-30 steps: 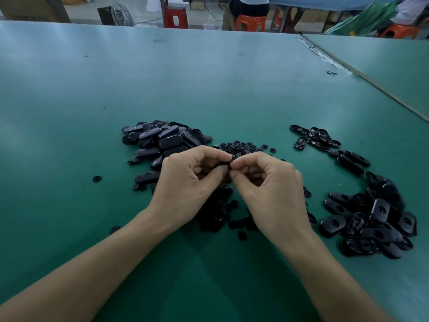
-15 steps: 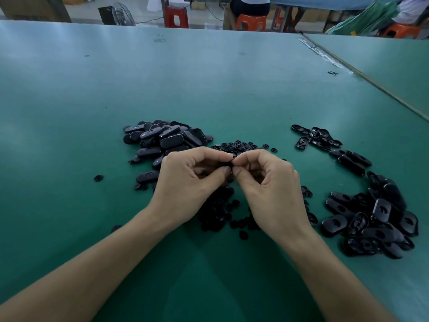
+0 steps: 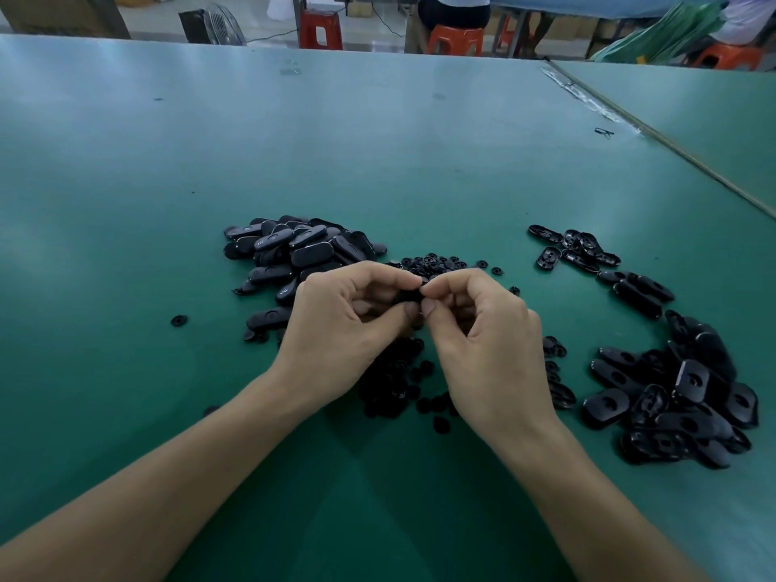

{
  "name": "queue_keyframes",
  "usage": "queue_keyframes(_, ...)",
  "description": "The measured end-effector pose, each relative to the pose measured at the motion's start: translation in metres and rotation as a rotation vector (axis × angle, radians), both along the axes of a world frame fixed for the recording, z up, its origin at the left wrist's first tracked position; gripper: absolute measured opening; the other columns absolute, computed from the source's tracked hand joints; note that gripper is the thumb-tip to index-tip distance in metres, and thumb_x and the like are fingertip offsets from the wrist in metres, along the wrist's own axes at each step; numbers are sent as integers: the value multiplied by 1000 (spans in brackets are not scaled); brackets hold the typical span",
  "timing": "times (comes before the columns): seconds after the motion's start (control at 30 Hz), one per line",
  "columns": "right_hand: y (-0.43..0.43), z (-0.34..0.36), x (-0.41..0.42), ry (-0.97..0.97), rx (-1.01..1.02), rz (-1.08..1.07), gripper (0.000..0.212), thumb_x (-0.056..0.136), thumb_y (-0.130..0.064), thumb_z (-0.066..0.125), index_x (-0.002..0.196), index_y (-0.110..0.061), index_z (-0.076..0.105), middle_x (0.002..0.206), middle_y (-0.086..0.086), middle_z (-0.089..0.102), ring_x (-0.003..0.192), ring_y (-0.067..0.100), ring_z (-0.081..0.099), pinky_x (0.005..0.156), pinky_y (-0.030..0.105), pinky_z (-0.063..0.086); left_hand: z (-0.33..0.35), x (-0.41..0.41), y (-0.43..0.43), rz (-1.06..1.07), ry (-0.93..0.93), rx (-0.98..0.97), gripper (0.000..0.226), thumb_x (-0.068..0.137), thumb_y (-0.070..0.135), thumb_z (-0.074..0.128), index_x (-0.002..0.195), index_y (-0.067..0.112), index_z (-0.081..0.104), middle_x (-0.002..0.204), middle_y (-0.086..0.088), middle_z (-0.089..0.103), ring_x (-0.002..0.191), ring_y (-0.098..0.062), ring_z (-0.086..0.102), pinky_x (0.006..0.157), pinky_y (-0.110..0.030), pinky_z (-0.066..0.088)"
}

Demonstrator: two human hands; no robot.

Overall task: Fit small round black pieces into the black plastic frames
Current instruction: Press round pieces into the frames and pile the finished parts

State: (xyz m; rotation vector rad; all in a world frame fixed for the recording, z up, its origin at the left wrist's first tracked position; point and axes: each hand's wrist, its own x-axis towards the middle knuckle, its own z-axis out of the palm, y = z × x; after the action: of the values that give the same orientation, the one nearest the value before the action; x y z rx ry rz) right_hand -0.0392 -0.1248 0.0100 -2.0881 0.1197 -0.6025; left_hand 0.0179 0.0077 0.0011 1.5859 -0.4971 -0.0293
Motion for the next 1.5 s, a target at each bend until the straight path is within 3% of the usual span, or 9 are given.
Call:
queue_keyframes(0.27,-2,2,-3,24,-67,20,22,100,-13,57,107,-29,69,90,-15,59,72,-4,52,68,5,37,-2,3,2,66,59,-95,21,86,-10,71,98,8,72,84,-7,78,76,-19,76,69,-25,61)
queue_keyframes(0.5,-5,0,-4,83,-70,69,16,102,-19,53,97,-31,62,83,-17,53,72,-1,49,66,10,34,-3,3,2,60,73,-100,21,86,-10,70,96,8,71,83,-8,77,75,-19,76,67,-24,60)
queue_keyframes(0.7,-7,2,-3,52,-79,75,24,102,-15,54,92,-36,58,93,-12,56,88,-3,53,73,4,37,-2,2,2,27,56,-71,23,85,-8,72,95,12,72,81,-7,77,76,-22,77,69,-28,61)
queue_keyframes(0.83,-10,0,-3,36,-46,58,17,100,-14,58,95,-28,67,81,-17,63,81,1,60,67,7,41,-2,1,2,31,73,-88,23,85,-10,72,93,11,72,81,-7,77,76,-22,77,68,-29,62)
queue_keyframes(1.03,-13,0,-1,12,-44,75,19,95,-10,65,101,-26,74,87,-18,71,85,-2,66,75,6,46,-1,1,1,38,86,-122,23,87,-10,69,95,11,74,82,-7,78,75,-22,77,67,-26,61)
queue_keyframes(1.23,-16,2,0,-18,27,56,24,92,-11,70,88,-35,66,77,-16,70,77,3,68,70,12,50,-2,2,0,36,99,-132,23,88,-10,68,95,11,73,82,-7,78,74,-22,77,66,-24,60)
queue_keyframes(1.4,-16,1,-1,16,71,56,20,90,-17,72,96,-34,63,77,-14,73,72,9,70,71,29,56,-3,2,1,35,96,-122,22,87,-9,69,96,11,74,83,-9,78,75,-23,77,67,-25,60)
queue_keyframes(1.5,-16,2,0,21,100,59,23,88,-16,75,89,-34,61,77,-17,73,72,5,71,69,22,55,-3,2,1,27,66,-91,23,86,-9,70,96,12,74,83,-8,78,76,-22,77,67,-26,60)
